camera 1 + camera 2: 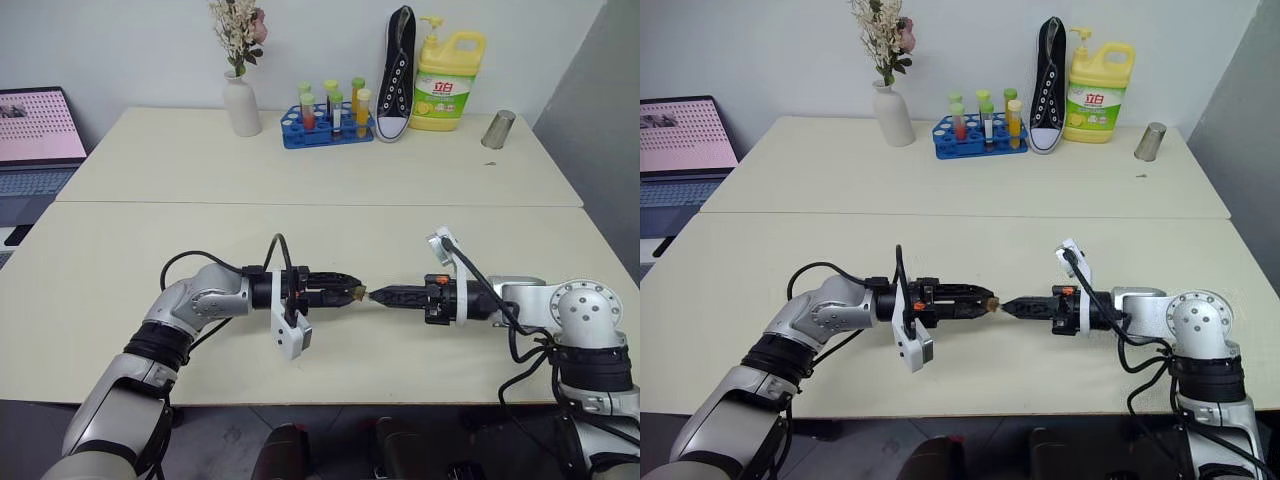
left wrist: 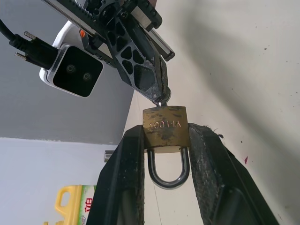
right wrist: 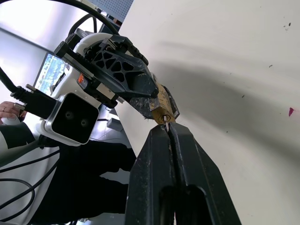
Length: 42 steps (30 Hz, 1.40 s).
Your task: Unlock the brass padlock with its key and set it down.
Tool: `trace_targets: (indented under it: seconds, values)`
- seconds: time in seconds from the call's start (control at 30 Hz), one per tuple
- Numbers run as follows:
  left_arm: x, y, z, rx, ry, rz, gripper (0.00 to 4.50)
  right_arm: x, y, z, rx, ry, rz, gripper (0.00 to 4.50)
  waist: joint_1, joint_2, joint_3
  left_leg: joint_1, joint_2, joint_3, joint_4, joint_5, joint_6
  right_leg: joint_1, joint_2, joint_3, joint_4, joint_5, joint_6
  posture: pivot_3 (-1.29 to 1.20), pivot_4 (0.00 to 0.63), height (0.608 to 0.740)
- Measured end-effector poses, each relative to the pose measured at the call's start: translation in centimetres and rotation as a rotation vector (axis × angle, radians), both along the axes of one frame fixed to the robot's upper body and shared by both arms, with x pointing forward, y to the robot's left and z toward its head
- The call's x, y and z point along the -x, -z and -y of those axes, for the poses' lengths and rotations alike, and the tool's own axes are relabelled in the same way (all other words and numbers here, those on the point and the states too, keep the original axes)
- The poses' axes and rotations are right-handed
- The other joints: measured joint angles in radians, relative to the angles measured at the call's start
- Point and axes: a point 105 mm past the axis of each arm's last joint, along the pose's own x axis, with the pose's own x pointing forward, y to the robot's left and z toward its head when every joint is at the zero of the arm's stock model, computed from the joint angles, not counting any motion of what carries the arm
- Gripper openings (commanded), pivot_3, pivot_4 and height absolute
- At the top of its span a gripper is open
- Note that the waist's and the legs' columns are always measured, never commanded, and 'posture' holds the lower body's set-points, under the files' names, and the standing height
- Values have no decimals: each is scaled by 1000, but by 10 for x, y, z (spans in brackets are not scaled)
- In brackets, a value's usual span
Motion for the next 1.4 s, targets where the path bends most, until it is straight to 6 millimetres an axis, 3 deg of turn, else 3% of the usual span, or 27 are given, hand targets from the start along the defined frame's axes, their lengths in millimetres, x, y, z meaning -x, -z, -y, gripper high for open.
trace_targets:
  seconds: [0.77,0.87,1.1,1.23,1.4]
  values:
    - [3,7,-2,-9,-20,8,954,0,5,-3,30,2,-84,0,-1,0,0,0,0,0,0,0,0,0,0,0,0,0,0,0,150,740]
    - [3,8,-3,-7,-28,4,954,1,4,-6,49,-3,-51,581,-1,0,0,0,0,0,0,0,0,-1,0,0,0,0,0,0,150,740]
    - [-1,9,-4,-7,-56,-10,954,14,4,-12,82,-56,54,3180,-1,0,0,-1,0,-1,0,0,0,-1,0,-1,0,0,0,0,150,740]
    - [-3,9,-5,-6,-69,-15,954,17,6,-5,173,-66,188,4481,0,0,0,-1,0,-1,0,0,0,-1,0,-1,-1,-3,5,0,150,740]
    - [-5,6,-6,18,-85,-23,954,8,9,9,243,-25,379,4500,0,0,0,-1,0,-1,0,0,0,-1,0,-1,-1,-3,5,0,150,740]
